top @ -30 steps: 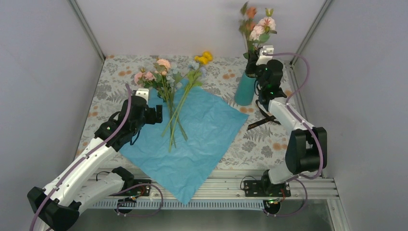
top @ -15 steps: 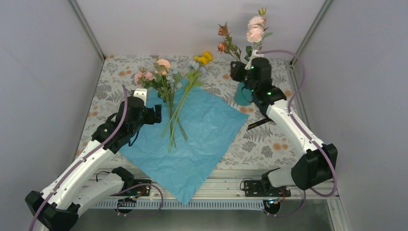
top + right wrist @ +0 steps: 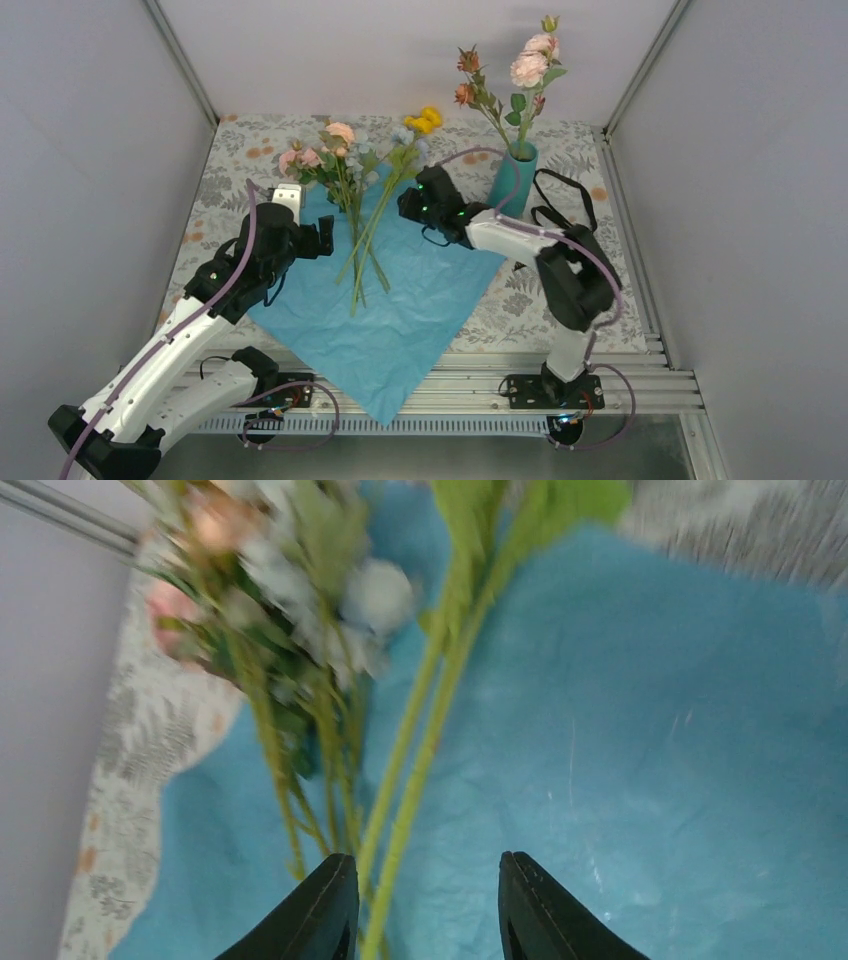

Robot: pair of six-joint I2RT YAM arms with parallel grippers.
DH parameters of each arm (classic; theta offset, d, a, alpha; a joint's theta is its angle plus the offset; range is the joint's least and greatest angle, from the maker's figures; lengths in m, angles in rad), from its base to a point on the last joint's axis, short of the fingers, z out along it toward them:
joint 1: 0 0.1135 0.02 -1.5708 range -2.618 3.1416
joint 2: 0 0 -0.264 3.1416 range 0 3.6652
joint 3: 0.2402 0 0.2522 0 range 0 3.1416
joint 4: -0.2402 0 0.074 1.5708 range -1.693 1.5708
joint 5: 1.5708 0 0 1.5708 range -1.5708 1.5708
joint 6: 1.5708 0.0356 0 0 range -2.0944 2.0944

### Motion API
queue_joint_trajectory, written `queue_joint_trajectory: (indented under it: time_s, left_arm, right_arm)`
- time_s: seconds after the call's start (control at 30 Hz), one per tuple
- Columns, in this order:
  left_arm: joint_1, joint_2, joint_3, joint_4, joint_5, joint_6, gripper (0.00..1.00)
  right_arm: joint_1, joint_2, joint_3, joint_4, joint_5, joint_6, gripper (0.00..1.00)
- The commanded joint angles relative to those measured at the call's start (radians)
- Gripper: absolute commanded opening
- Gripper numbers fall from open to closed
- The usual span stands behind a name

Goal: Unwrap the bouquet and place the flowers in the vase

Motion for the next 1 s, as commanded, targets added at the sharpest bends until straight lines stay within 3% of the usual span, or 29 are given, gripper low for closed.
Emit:
queue_joint_trajectory:
  time_s: [0.0, 0.1, 0.47, 0.7, 0.83, 0.9, 0.97]
  left_arm:
    - [-0.003, -0.01, -0.005, 0.019, -0.003, 0.017, 1.0]
    - [-0.004, -0.013, -0.007, 0.019, 0.0, 0.017, 1.0]
    - [-0.003, -0.013, -0.008, 0.021, 0.006, 0.018, 1.0]
    - [-0.003, -0.004, -0.008, 0.019, 0.0, 0.018, 1.0]
    - [-0.004, 0.001, -0.009, 0.017, -0.004, 0.018, 1.0]
    - [-0.003, 0.002, -0.008, 0.016, -0.006, 0.017, 1.0]
    - [-0.003, 0.004, -0.007, 0.013, -0.009, 0.015, 1.0]
  right_arm:
    - [0.026, 0.139, 0.053, 0.154, -0.112, 0.149, 0.37]
    - [0.037, 0.232, 0.087, 0.231, -0.174, 0.167, 0.38]
    - [0.051, 0.397, 0.173, 0.25, -0.204, 0.189, 0.34]
    - [0.051, 0.416, 0.176, 0.252, -0.196, 0.188, 0.2]
    - [0.051, 0.39, 0.158, 0.248, -0.169, 0.182, 0.07]
    - [0.051, 0.377, 0.152, 0.246, -0.176, 0.174, 0.09]
    - [0.053, 0.36, 0.144, 0.252, -0.187, 0.154, 0.18]
